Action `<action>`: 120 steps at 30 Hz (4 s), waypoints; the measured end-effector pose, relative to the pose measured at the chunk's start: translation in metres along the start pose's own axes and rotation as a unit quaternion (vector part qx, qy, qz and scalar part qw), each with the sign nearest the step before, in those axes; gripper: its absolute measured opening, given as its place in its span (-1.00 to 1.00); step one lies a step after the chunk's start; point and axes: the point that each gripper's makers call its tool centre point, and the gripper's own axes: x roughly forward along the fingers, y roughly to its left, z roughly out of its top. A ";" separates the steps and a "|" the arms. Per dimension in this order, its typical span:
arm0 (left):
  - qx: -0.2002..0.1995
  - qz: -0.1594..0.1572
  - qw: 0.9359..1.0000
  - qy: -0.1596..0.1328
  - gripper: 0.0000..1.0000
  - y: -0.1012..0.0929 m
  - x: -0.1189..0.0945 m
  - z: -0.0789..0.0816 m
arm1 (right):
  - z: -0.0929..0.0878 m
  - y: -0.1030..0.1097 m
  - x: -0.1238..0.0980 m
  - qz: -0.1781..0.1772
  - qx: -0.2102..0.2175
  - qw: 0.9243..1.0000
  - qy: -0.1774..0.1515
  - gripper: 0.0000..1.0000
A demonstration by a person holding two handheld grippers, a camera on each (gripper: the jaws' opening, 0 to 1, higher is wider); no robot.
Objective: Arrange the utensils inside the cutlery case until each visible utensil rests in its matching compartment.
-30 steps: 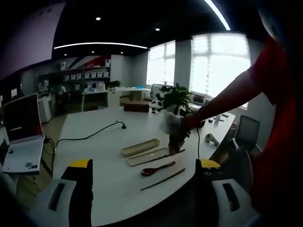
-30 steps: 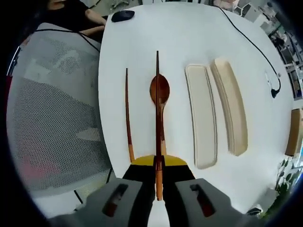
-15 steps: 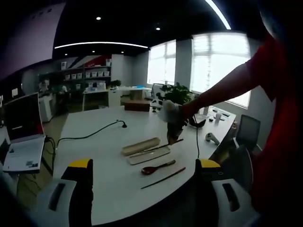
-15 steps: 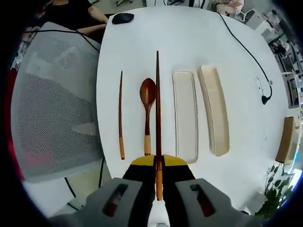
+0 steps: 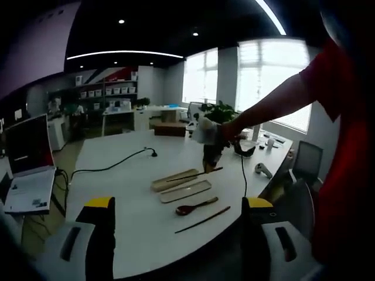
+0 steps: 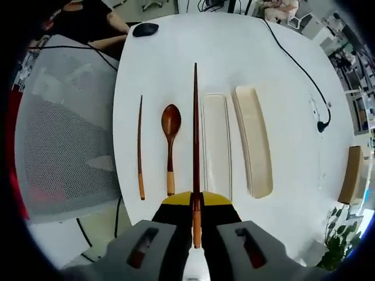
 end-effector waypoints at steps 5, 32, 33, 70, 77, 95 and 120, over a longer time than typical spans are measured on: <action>-0.002 0.001 1.000 0.005 0.82 0.001 0.001 -0.002 | 0.004 -0.013 -0.002 -0.003 -0.002 1.000 0.000 -1.00; -0.010 0.011 0.999 0.031 0.82 0.001 0.007 -0.009 | 0.014 -0.095 0.018 -0.028 0.002 1.000 -0.015 -1.00; -0.010 0.012 0.999 0.031 0.82 0.001 0.007 -0.009 | 0.013 -0.097 0.021 -0.028 0.002 1.000 -0.013 -1.00; -0.021 0.032 0.998 0.039 0.83 0.003 0.006 -0.015 | 0.029 -0.133 0.070 -0.042 -0.014 0.998 -0.037 -0.99; -0.020 0.031 0.998 0.044 0.83 0.003 0.008 -0.017 | 0.024 -0.133 0.084 -0.046 -0.011 0.999 -0.022 -0.99; -0.015 0.030 0.998 0.052 0.82 0.004 0.011 -0.017 | 0.011 -0.133 0.100 -0.047 -0.003 0.999 -0.001 -1.00; -0.013 0.029 0.998 0.057 0.80 0.002 0.013 -0.019 | 0.007 -0.128 0.101 -0.042 0.004 0.999 -0.003 -0.97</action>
